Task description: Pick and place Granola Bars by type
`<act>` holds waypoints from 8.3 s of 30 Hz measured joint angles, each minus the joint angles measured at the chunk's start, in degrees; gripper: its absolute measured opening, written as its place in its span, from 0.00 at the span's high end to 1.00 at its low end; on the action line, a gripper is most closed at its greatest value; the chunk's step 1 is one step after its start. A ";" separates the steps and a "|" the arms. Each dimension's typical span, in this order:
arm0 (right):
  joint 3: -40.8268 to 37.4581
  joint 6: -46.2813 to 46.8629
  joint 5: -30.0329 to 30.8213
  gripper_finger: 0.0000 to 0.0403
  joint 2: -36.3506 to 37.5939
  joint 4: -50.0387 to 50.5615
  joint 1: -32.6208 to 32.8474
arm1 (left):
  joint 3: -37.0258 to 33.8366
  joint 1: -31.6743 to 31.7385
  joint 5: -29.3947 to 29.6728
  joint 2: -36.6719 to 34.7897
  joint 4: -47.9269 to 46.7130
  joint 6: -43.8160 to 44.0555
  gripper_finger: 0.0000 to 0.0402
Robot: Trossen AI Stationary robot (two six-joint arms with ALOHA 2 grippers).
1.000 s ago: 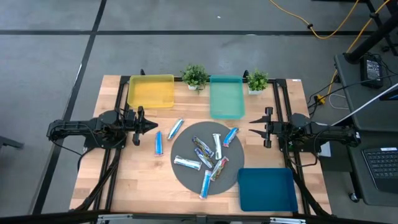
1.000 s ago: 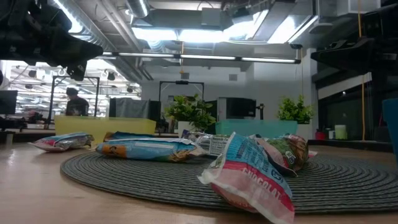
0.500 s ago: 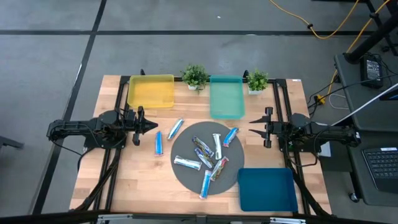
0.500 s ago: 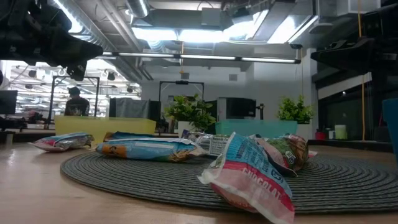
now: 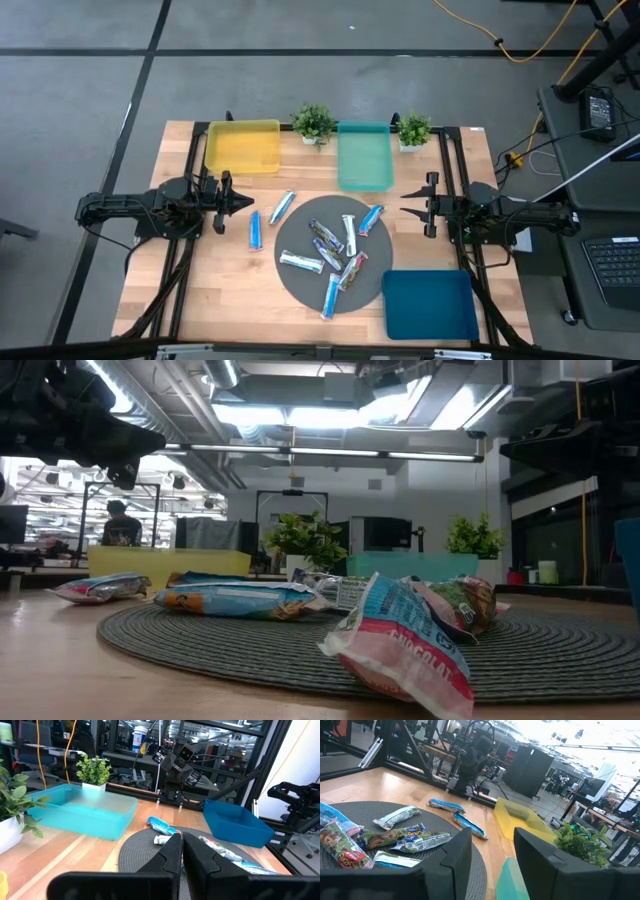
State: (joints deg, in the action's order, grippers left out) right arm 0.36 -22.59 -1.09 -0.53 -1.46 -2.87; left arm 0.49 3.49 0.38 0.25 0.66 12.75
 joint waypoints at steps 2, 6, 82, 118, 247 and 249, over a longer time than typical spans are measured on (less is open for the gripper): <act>0.00 0.00 0.01 0.63 0.02 0.01 0.00 | 0.00 -0.02 0.00 0.00 -0.02 0.00 0.98; 0.01 0.00 0.01 0.63 0.00 0.01 -0.02 | 0.02 -0.02 0.02 0.00 -0.01 0.02 0.98; 0.02 -0.64 4.95 0.63 0.00 -1.21 -0.02 | -0.02 0.00 9.09 0.07 1.71 -7.72 0.98; 0.02 -6.65 5.02 0.63 0.00 -1.42 -0.01 | 30.64 -3.82 9.56 41.22 -32.65 5.65 0.57; 0.00 -5.99 5.00 0.63 0.02 -0.82 -0.01 | 72.61 31.74 32.62 73.85 -49.27 -14.58 0.98; 0.01 -5.99 4.99 0.63 0.02 -0.82 0.00 | 72.67 33.50 31.25 73.85 -49.82 -15.10 0.98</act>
State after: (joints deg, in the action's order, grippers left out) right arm 0.38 -28.58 3.90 -0.52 -2.28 -2.88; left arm 73.17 36.99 31.63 74.11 -49.15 -2.35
